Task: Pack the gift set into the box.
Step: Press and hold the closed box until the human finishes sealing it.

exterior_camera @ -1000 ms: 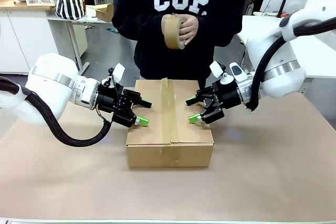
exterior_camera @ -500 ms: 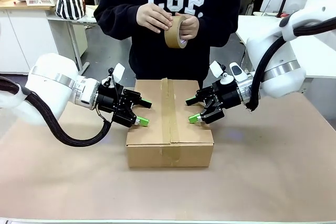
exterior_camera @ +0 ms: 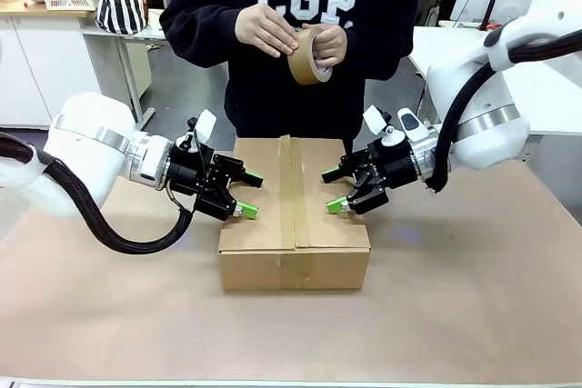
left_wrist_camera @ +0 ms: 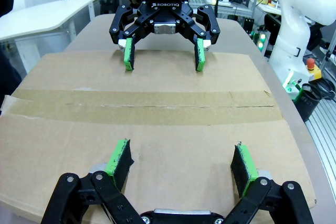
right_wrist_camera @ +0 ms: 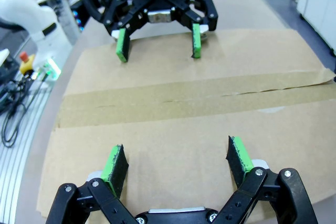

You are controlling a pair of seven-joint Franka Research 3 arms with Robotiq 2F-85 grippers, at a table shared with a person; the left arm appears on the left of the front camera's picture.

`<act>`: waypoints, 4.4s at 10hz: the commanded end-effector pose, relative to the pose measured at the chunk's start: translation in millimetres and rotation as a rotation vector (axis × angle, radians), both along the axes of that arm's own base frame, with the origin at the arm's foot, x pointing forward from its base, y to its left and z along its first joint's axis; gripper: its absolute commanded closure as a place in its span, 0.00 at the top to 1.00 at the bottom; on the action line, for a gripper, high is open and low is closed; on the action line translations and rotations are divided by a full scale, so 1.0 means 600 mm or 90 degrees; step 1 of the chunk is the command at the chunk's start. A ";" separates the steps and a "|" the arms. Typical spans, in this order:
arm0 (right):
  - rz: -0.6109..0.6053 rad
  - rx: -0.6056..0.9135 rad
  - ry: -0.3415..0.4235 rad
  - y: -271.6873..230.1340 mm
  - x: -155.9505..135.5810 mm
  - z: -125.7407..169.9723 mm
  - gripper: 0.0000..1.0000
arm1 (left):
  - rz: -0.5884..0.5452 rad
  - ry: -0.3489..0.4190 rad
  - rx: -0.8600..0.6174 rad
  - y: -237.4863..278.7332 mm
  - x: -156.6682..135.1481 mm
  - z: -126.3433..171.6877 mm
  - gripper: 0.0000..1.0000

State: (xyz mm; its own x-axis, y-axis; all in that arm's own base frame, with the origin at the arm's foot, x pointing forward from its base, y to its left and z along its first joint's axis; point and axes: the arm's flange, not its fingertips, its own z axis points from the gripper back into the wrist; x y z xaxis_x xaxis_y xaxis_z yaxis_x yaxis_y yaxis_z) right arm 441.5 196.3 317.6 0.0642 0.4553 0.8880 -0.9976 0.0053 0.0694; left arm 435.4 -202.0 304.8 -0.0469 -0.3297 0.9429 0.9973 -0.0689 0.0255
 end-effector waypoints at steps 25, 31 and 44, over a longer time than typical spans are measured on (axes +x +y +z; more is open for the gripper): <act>-0.004 -0.002 0.002 -0.001 -0.001 -0.002 1.00 | -0.009 0.002 0.002 0.004 -0.002 -0.002 1.00; -0.004 -0.002 0.002 -0.001 -0.001 -0.002 1.00 | -0.009 0.002 0.002 0.004 -0.002 -0.002 1.00; -0.004 -0.002 0.002 -0.001 -0.001 -0.002 1.00 | -0.009 0.002 0.002 0.004 -0.002 -0.002 1.00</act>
State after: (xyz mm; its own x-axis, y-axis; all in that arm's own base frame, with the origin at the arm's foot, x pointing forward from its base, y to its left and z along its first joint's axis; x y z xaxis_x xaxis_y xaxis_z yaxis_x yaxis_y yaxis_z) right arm 441.5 196.3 317.6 0.0642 0.4553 0.8880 -0.9976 0.0053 0.0694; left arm 435.4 -202.0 304.8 -0.0469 -0.3297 0.9429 0.9973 -0.0690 0.0255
